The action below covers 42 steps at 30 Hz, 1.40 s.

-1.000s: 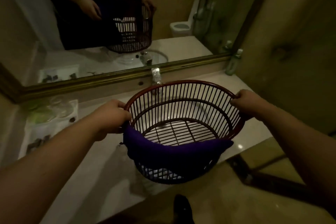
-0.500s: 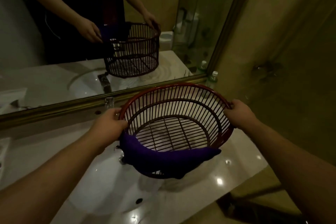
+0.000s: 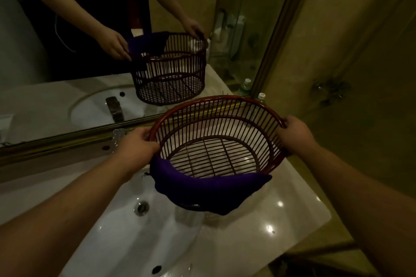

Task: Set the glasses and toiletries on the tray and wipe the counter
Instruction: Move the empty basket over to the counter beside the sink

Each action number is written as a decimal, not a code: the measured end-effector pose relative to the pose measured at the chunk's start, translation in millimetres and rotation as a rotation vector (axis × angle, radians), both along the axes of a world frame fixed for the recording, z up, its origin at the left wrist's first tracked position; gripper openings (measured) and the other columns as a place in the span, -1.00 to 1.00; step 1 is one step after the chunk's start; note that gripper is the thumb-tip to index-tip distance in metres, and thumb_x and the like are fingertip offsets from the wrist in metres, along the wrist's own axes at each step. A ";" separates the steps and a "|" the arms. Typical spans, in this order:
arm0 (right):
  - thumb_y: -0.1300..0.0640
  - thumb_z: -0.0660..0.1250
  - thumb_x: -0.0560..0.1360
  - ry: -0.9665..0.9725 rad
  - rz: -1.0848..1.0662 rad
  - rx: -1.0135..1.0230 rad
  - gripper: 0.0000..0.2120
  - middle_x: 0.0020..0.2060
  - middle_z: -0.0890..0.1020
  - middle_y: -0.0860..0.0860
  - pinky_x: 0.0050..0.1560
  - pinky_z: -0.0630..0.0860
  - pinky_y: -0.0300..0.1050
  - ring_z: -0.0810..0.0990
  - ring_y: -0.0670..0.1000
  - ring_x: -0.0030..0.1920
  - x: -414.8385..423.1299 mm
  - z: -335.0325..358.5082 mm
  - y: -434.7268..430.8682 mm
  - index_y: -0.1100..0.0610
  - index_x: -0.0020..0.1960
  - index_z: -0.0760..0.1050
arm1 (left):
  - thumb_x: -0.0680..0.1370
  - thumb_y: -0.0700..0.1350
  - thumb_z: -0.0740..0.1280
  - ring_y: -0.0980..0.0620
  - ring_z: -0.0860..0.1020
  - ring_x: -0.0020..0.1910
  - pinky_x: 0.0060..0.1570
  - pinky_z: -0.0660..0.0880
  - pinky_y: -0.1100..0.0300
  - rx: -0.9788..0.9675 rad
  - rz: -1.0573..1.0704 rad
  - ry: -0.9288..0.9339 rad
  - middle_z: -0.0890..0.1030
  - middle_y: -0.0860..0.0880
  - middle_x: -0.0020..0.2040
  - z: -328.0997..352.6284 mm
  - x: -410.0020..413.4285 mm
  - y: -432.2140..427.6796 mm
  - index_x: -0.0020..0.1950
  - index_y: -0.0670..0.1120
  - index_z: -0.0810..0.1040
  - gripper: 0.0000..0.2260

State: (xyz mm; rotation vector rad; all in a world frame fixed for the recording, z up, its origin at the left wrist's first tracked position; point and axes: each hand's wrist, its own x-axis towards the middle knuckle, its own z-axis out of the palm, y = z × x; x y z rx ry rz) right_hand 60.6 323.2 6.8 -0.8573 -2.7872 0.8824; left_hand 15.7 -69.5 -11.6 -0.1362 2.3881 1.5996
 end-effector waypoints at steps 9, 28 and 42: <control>0.11 0.27 0.62 -0.056 0.029 -0.019 -0.92 -0.13 0.63 0.04 -0.11 0.68 0.10 0.66 0.10 -0.14 -71.1 -38.7 69.5 0.05 0.09 0.49 | 0.56 -0.33 0.33 0.00 0.63 0.03 -0.02 0.63 -0.03 -0.031 0.088 -0.039 0.64 0.03 0.10 -28.7 -61.7 67.9 0.41 0.04 0.47 -0.53; 0.21 0.25 0.63 -0.109 0.053 -0.058 -0.77 -0.04 0.62 0.06 -0.03 0.68 0.11 0.66 0.08 -0.07 -145.2 -63.6 133.1 0.10 0.28 0.50 | 0.55 -0.36 0.31 -0.01 0.62 0.03 -0.13 0.58 0.08 -0.090 0.163 -0.073 0.66 0.01 0.04 -50.1 -114.2 133.7 0.35 0.00 0.53 -0.57; 0.21 0.26 0.62 -0.091 0.068 -0.038 -0.81 -0.06 0.63 0.06 -0.10 0.65 0.02 0.65 0.08 -0.09 -151.5 -70.5 138.2 0.10 0.21 0.53 | 0.56 -0.38 0.31 -0.11 0.61 0.12 0.15 0.56 -0.17 -0.077 0.159 -0.076 0.66 -0.06 0.10 -53.0 -114.1 136.7 0.40 -0.05 0.51 -0.56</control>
